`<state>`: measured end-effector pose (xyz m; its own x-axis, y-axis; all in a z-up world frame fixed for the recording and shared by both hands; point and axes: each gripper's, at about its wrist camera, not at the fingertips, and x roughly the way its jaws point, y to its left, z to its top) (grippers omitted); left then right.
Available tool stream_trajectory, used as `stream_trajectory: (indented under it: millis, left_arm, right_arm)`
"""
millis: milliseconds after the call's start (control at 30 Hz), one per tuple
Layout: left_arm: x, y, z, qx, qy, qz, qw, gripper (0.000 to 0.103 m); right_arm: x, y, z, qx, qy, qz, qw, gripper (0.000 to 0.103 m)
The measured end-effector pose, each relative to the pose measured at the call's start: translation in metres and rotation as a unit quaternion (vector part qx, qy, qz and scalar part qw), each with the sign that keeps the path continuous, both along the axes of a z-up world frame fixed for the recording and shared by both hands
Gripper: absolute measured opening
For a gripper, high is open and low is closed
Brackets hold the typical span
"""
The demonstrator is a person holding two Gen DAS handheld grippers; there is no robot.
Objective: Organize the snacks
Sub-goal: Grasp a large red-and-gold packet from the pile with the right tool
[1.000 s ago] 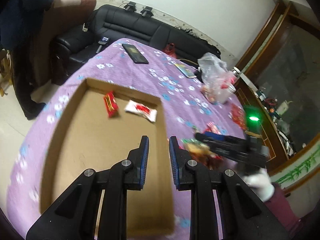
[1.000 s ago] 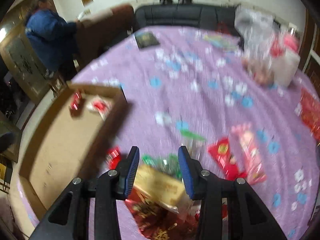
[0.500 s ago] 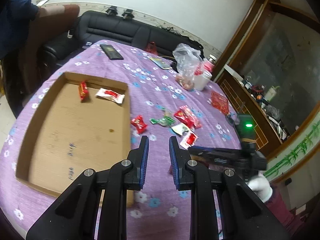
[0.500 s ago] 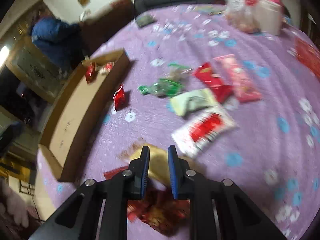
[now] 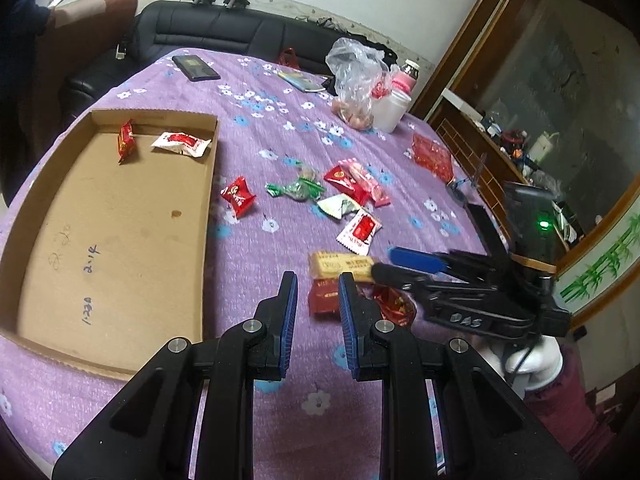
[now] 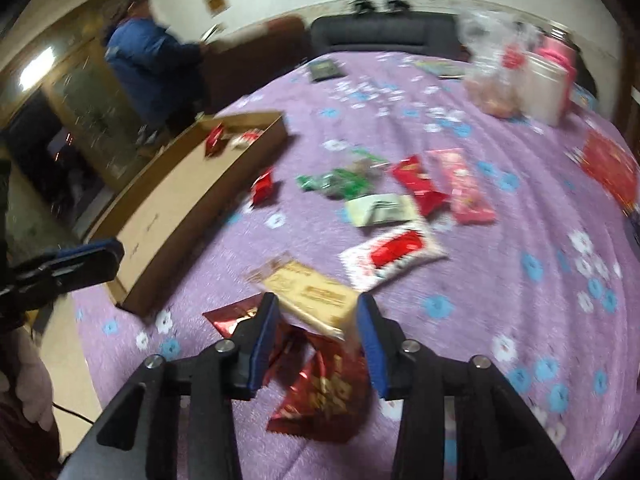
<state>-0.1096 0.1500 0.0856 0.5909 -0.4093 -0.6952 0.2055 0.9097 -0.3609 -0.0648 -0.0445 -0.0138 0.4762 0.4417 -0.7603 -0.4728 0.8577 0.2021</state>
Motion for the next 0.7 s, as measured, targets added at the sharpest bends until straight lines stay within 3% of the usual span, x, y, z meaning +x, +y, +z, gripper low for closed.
stream_trajectory:
  millis: [233,367,433,533,700]
  left_arm:
    - [-0.002,0.002,-0.002,0.006,0.004,0.000,1.0000,0.019]
    - [0.000,-0.005,-0.006,0.010,0.009,-0.013,0.9998,0.019]
    - [0.003,-0.011,-0.012,0.010,0.015,-0.022,0.9996,0.019]
    - [0.009,-0.020,-0.019,0.007,0.026,-0.031,0.9992,0.019]
    - [0.009,-0.036,-0.027,0.020,0.037,-0.050,0.9979,0.019]
  right_arm:
    - [0.012,0.011,-0.015,-0.019,0.004,0.001,1.000,0.055]
    - [-0.010,-0.004,-0.018,-0.042,0.002,-0.028,0.999,0.057]
    - [-0.022,-0.013,-0.021,-0.032,0.008,-0.029,0.999,0.056]
    - [-0.035,-0.021,-0.030,-0.012,0.016,-0.028,0.999,0.035]
    - [-0.039,-0.043,-0.031,0.000,-0.005,-0.075,0.997,0.034]
